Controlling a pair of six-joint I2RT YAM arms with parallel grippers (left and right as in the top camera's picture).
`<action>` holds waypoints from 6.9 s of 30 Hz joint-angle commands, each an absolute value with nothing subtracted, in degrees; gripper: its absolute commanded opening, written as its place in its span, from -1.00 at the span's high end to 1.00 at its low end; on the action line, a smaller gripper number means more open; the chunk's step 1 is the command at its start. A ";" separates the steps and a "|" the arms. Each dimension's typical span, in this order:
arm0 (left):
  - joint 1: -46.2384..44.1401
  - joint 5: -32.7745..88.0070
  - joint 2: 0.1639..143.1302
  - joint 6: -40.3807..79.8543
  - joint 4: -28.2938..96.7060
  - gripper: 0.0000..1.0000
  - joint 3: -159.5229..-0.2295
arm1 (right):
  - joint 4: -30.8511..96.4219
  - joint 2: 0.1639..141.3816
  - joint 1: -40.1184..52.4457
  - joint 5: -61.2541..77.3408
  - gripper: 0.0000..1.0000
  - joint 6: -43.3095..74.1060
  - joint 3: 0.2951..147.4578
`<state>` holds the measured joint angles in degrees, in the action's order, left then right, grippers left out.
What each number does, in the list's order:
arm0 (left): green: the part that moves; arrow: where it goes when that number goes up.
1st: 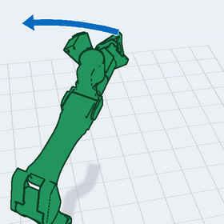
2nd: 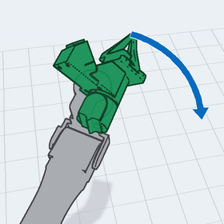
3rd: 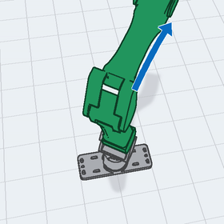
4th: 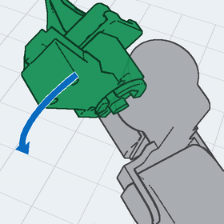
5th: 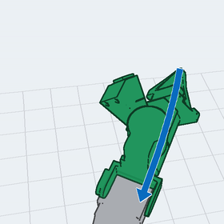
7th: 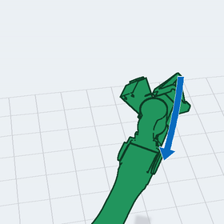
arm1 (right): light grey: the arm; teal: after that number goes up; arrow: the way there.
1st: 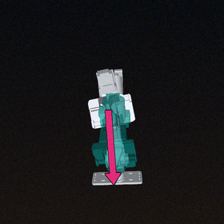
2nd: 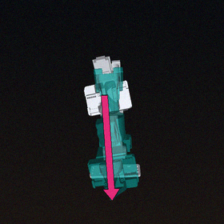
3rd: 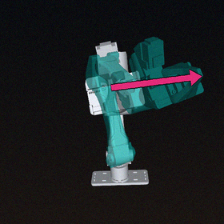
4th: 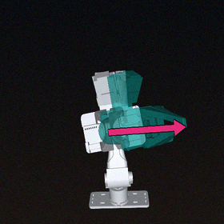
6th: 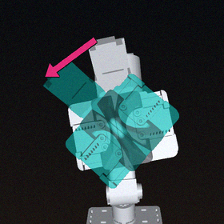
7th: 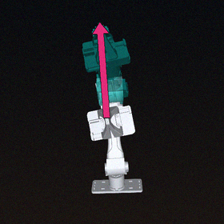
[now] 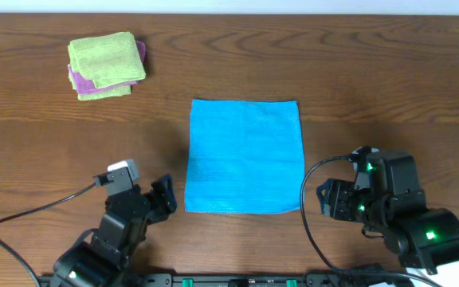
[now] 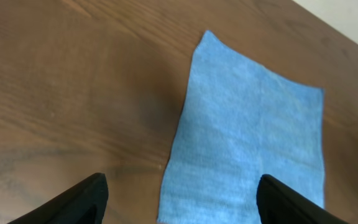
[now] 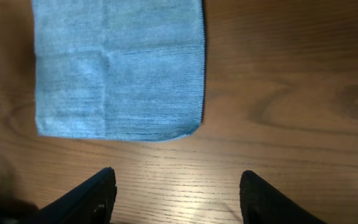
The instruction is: Fold the cloth
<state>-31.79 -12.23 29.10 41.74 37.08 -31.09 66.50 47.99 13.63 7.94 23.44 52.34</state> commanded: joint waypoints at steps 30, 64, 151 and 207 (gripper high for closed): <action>3.92 22.20 51.29 14.59 36.16 -0.43 -30.79 | 64.29 49.21 15.53 5.80 -0.37 24.16 52.49; -10.02 27.18 52.14 12.34 43.51 0.07 -30.79 | 62.94 52.21 24.77 12.27 -0.15 27.99 39.57; -22.15 18.22 70.08 19.29 30.94 0.01 -30.76 | 42.52 70.15 21.19 10.50 -0.01 32.49 33.19; -22.15 28.56 78.48 23.20 26.76 0.23 -30.70 | 39.66 76.20 20.97 7.77 0.26 32.36 33.19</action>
